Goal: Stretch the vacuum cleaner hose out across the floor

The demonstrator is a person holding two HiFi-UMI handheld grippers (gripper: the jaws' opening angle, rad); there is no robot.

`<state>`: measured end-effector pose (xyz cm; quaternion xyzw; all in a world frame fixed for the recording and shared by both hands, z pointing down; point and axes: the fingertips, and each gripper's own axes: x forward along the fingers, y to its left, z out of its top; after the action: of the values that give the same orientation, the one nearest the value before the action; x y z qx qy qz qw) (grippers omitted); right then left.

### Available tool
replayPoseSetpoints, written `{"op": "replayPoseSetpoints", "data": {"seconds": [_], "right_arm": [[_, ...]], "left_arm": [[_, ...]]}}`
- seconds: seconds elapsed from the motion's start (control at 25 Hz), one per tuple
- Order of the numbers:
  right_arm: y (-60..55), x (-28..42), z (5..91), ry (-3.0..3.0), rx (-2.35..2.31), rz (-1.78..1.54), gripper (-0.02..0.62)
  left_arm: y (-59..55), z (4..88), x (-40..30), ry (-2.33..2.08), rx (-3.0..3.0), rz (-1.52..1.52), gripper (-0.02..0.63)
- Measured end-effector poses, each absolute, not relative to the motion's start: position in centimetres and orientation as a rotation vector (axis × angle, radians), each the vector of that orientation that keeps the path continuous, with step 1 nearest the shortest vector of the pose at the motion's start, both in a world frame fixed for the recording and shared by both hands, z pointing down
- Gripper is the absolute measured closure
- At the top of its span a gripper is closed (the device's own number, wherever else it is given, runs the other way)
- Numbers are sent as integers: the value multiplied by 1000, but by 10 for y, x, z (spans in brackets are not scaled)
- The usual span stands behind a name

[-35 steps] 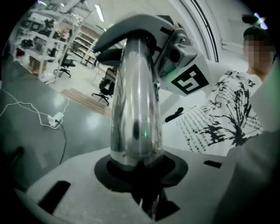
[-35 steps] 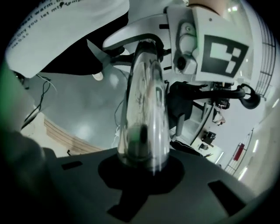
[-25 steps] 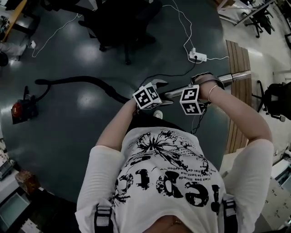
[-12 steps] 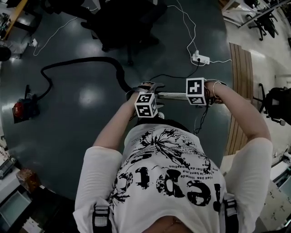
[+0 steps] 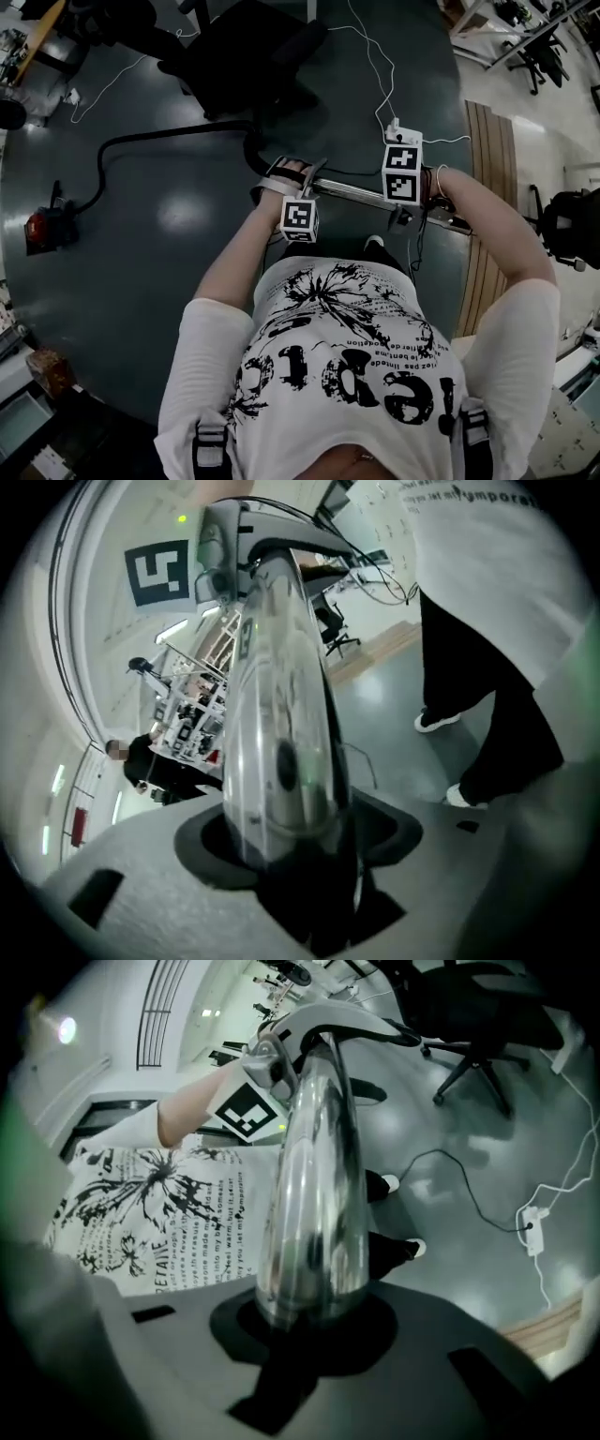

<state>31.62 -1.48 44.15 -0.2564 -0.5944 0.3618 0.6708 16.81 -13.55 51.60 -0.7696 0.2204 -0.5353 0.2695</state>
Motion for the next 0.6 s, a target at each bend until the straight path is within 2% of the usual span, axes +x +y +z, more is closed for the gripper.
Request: {"op": "replayPoseSetpoints", "data": {"seconds": [0.12, 0.2, 0.24, 0.44, 0.6], "right_arm": [[-10, 349, 423, -1345, -630, 899, 546], [-5, 380, 410, -1344, -674, 941, 546], [-4, 399, 405, -1342, -692, 948, 546], [-2, 476, 406, -1313, -722, 886, 546], [-31, 530, 441, -1334, -577, 470, 534]], "left_arm": [[-152, 496, 196, 704, -1988, -1469, 397], [-156, 480, 224, 734, -1945, -1489, 507], [-156, 475, 241, 727, -1943, -1498, 528], [-145, 484, 312, 636, -2006, -1572, 558], [-127, 505, 349, 543, -2112, -1715, 565]]}}
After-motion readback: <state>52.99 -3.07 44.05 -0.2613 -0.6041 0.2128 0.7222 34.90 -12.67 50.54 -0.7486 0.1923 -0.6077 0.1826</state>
